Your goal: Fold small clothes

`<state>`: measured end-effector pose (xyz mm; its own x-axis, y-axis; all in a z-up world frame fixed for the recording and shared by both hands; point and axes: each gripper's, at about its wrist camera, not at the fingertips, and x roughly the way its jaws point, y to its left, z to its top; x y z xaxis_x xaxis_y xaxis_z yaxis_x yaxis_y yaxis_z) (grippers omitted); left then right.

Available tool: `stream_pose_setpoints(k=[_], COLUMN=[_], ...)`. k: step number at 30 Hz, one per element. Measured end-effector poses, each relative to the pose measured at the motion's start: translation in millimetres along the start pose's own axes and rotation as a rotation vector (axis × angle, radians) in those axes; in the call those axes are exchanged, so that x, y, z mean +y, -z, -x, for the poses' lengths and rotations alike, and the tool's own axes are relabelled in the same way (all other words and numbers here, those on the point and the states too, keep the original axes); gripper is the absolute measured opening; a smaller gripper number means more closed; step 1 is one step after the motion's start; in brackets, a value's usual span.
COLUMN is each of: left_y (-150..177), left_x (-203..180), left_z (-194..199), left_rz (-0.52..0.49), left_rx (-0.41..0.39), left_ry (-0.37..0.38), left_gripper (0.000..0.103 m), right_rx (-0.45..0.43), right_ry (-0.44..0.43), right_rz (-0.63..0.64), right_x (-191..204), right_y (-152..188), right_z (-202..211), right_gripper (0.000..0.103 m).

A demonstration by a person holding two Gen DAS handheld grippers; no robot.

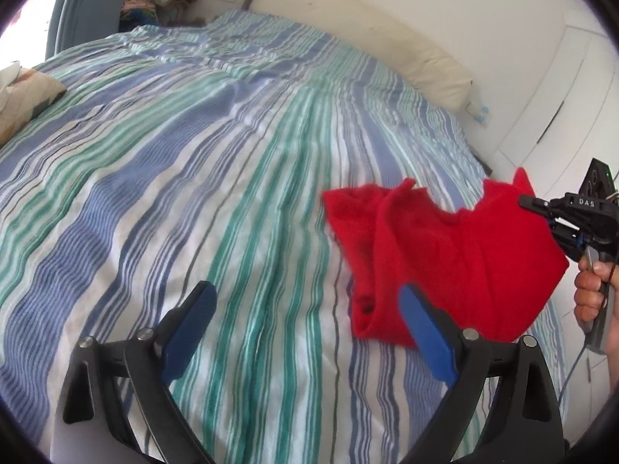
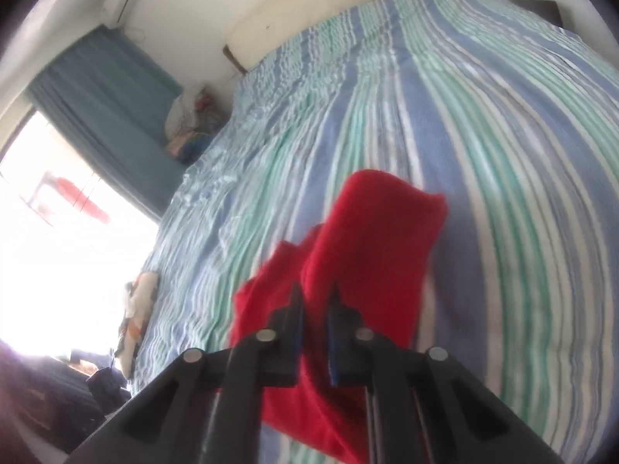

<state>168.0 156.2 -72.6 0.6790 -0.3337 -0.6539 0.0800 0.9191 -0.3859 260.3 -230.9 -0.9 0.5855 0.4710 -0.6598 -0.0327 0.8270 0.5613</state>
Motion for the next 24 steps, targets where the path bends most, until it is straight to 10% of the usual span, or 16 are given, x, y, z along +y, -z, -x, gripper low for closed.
stream_pose_setpoints(k=[7,9,11,16,20,24], left_y=[-4,-5,-5,-9,-10,-8], left_x=[31,38,41,45,42,34], left_z=[5,5,5,11,13,6], left_rz=[0.096,0.123,0.142,0.179,0.188,0.156], left_rx=[-0.028,-0.023,-0.019,-0.019,-0.019,-0.003], left_ry=[-0.003,0.004,0.010,0.049,0.074,0.042], left_gripper=[0.096,0.096,0.096,0.096,0.096,0.096], right_rx=[0.132,0.189,0.314,0.223,0.073,0.186], right_ry=[0.014,-0.019,-0.132,-0.340,-0.124,0.059], right_rz=[0.093,0.054,-0.041,-0.038,0.124,0.302], right_x=[92,89,82,89,76,71], right_y=[24,40,52,48,31,58], right_z=[-120,-151,-179,-127,-70,-94], right_gripper=[0.011,0.020,0.052,0.054,0.054,0.035])
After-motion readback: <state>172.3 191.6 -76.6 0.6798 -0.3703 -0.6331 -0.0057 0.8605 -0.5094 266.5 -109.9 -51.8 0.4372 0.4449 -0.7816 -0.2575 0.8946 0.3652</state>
